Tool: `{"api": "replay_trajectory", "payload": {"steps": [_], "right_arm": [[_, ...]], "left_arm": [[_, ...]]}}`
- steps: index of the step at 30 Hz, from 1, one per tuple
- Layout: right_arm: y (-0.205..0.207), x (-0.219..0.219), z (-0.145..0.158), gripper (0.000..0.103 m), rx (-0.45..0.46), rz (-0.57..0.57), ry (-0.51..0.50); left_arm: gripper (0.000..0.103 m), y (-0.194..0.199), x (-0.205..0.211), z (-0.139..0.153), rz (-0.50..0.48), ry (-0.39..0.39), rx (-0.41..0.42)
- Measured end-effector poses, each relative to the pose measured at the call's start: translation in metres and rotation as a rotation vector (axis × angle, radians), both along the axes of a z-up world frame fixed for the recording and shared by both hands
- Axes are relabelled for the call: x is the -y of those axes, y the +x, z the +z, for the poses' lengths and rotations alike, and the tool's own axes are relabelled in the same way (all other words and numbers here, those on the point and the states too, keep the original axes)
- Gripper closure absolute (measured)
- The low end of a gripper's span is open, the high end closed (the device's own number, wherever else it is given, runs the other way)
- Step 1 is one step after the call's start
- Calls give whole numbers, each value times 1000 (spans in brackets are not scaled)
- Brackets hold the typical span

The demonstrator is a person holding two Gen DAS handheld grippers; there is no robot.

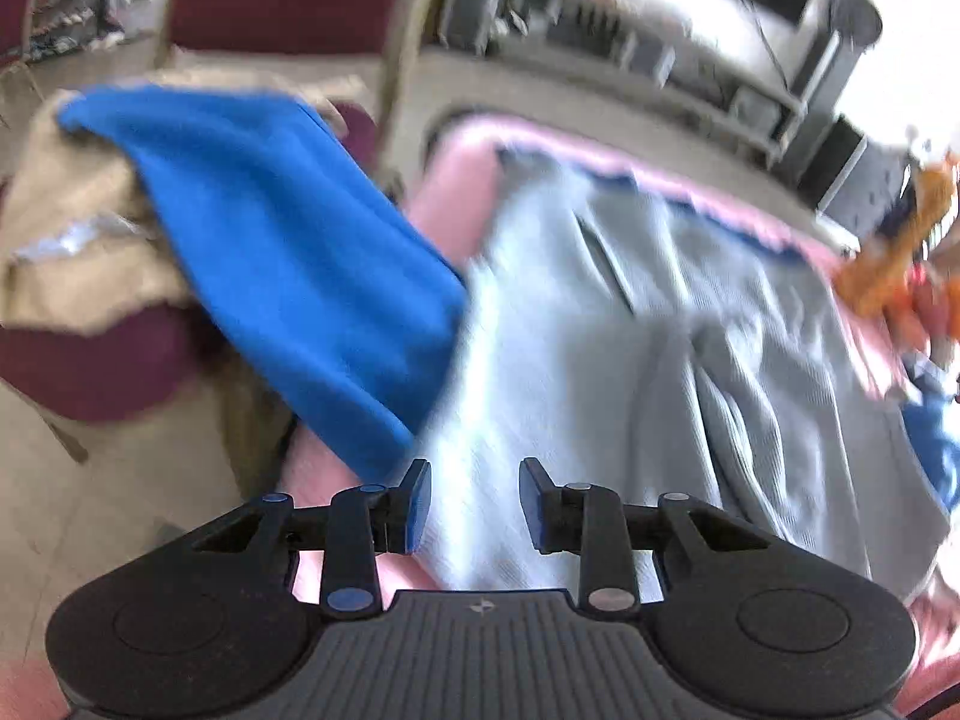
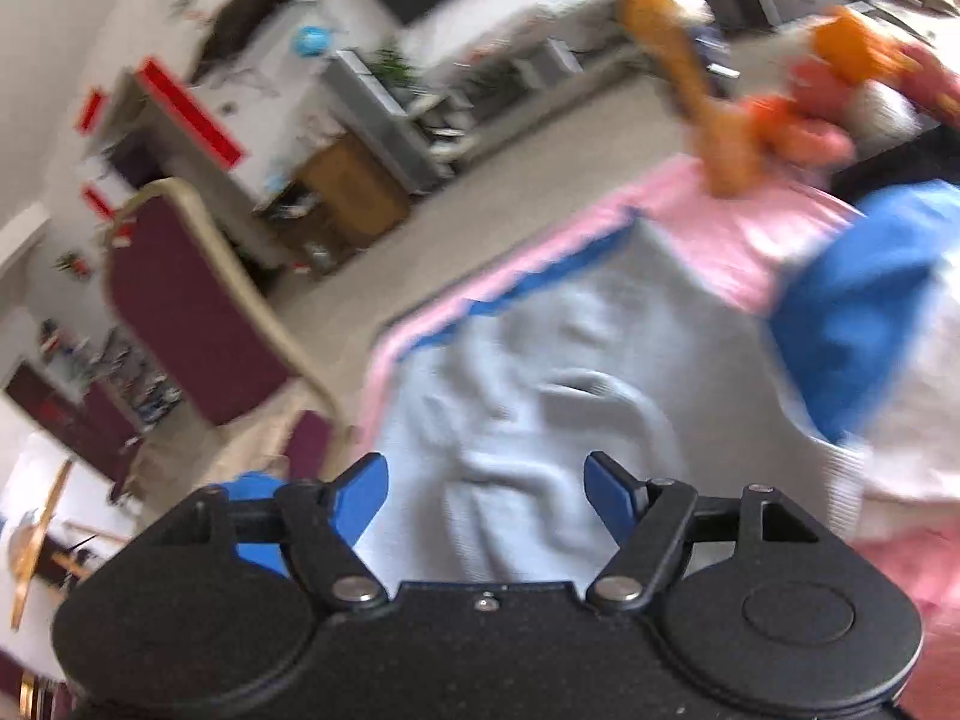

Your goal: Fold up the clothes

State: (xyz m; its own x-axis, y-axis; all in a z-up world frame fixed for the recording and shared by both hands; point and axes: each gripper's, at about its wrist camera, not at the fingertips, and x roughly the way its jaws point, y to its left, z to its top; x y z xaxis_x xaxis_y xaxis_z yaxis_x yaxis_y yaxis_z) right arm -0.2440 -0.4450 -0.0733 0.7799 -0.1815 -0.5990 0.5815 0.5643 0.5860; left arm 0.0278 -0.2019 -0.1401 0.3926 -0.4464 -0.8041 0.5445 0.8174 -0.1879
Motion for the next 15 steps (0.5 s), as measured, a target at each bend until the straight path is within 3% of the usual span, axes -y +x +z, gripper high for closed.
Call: {"api": "replay_trajectory", "payload": {"steps": [5, 7, 12, 14, 15], "right_arm": [[-28, 32, -64, 37, -114, -60, 98], [-26, 36, -90, 60, -144, -51, 104], [-4, 31, -135, 65, -221, 44, 106], [8, 24, -142, 65, -272, 85, 63], [14, 20, -145, 70, -302, 104, 32]], "left_arm": [[73, -24, 21, -32, -79, 125, 13], [72, -36, 27, -38, -108, 154, 12], [72, -55, 46, -46, -166, 226, 108], [75, -56, 46, -45, -169, 221, 126], [75, -57, 46, -44, -170, 219, 135]]}}
